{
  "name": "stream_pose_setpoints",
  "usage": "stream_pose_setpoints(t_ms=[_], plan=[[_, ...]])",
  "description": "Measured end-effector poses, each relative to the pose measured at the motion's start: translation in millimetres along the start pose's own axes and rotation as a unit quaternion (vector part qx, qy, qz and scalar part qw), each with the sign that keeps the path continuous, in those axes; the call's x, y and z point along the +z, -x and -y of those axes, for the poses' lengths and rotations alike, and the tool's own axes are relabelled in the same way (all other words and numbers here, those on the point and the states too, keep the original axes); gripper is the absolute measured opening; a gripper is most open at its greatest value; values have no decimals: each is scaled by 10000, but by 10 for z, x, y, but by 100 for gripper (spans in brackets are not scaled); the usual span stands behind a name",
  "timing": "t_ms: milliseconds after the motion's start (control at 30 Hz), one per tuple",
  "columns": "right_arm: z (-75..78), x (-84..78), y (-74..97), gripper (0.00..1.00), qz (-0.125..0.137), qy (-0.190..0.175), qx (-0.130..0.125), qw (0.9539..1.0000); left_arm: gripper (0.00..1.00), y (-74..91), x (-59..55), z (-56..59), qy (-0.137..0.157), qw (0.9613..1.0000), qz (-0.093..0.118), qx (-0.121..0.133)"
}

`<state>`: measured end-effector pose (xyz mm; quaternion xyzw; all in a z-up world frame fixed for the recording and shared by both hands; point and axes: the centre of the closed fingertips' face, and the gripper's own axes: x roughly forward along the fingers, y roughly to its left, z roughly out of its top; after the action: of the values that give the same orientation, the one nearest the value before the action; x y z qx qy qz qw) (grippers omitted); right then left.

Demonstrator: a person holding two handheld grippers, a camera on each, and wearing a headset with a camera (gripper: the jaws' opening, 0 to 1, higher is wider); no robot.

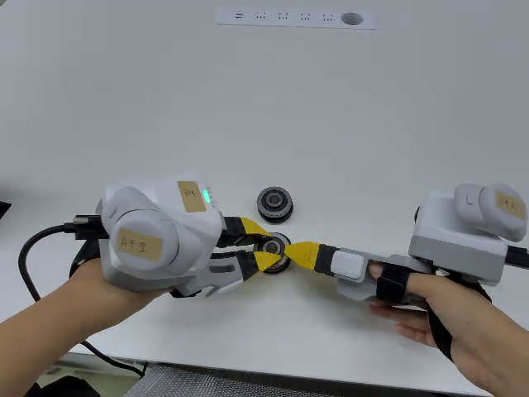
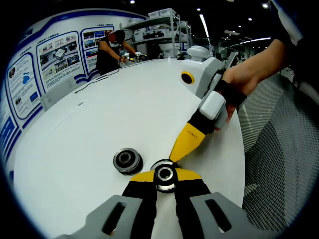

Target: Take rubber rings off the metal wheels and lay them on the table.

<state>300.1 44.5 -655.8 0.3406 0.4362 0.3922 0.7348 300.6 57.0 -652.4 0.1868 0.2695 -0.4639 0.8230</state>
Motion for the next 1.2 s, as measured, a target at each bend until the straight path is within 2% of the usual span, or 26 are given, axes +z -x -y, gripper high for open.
stream_pose_setpoints(t_ms=[167, 367, 533, 667, 867, 1200], plan=[[36, 13, -8, 3, 6, 17, -114, 9999, 12, 0, -1, 0, -1, 10000, 2, 2], [38, 18, -15, 3, -23, 126, -166, 9998, 12, -1, 0, 2, 4, 10000, 6, 11], [46, 26, -18, 3, -84, 329, -243, 9991, 12, -1, 1, 1, 3, 10000, 11, 9], [47, 32, -18, 3, -146, 641, -340, 9973, 12, -2, 0, 1, 7, 10000, 20, 12], [54, 32, -11, 1, -162, 660, -423, 9968, 12, -2, 0, 1, 13, 10000, 31, 16], [19, 34, 4, 1, -141, 634, -400, 9971, 12, -7, 5, 3, 1, 10000, 47, 10]])
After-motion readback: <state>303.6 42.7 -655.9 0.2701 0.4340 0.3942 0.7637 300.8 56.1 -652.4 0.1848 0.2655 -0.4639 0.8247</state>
